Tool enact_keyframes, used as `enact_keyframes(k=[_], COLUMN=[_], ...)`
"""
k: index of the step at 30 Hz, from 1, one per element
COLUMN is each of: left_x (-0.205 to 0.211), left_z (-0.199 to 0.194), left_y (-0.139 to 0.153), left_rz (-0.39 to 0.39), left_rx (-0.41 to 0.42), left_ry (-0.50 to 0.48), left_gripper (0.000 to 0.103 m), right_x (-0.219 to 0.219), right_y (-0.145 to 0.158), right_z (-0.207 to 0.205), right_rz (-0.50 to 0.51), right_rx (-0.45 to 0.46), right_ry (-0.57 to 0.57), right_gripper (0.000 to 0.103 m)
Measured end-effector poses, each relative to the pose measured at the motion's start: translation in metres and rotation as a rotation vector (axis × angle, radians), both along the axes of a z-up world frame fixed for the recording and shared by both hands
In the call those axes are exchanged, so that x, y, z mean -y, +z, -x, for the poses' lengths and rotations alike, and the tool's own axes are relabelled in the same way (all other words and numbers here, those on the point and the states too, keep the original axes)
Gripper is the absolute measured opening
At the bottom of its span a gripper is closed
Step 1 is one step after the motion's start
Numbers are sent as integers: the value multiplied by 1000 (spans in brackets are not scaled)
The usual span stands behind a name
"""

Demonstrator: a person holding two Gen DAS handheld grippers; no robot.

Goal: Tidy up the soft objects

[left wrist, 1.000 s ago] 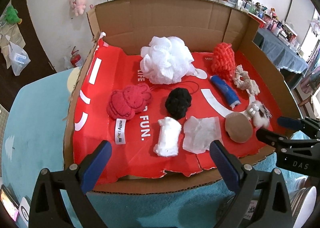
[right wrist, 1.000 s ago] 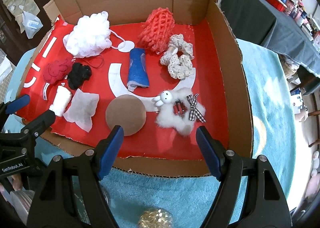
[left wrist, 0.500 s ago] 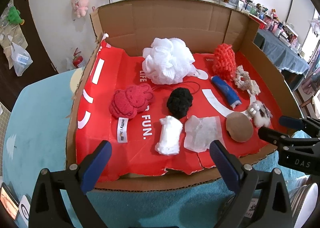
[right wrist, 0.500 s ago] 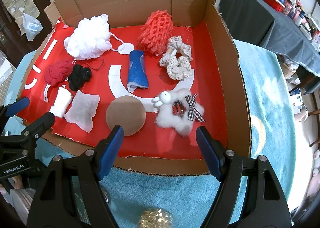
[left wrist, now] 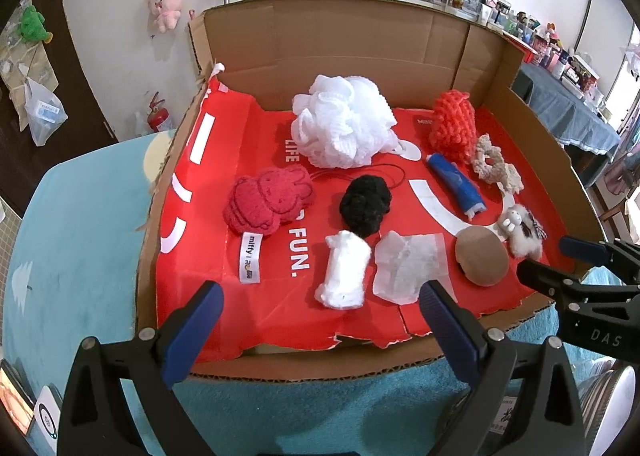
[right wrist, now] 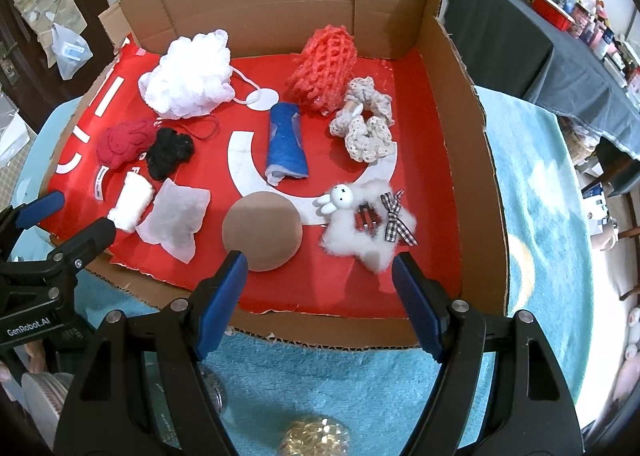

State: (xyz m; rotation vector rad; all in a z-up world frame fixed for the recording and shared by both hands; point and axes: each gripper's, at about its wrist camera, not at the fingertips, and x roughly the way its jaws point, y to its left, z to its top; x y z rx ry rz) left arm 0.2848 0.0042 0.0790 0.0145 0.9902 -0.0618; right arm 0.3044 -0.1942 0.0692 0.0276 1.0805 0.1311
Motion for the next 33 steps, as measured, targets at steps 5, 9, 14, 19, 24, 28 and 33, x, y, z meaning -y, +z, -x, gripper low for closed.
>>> enact_keyframes(k=[5, 9, 14, 19, 24, 28, 33], left_x=[0, 0, 0, 0, 0, 0, 0], left_z=[0, 0, 0, 0, 1, 1, 1], left_y=[0, -1, -1, -1, -1, 0, 0], left_rz=[0, 1, -1, 0, 0, -1, 0], left_rx=[0, 0, 1, 3, 2, 2, 3], left_ry=[-2, -4, -4, -4, -4, -4, -5], left_gripper=[100, 100, 100, 100, 100, 100, 100], right_x=[-2, 0, 2, 2, 2, 2, 3], right_y=[1, 0, 0, -1, -1, -1, -1], right_z=[0, 0, 0, 0, 0, 0, 0], right_rz=[7, -2, -8, -8, -9, -8, -9], right_rx=[0, -4, -5, -4, -5, -4, -4], right_ry=[1, -4, -5, -5, -5, -5, -6], right_gripper=[74, 74, 74, 74, 74, 74, 74])
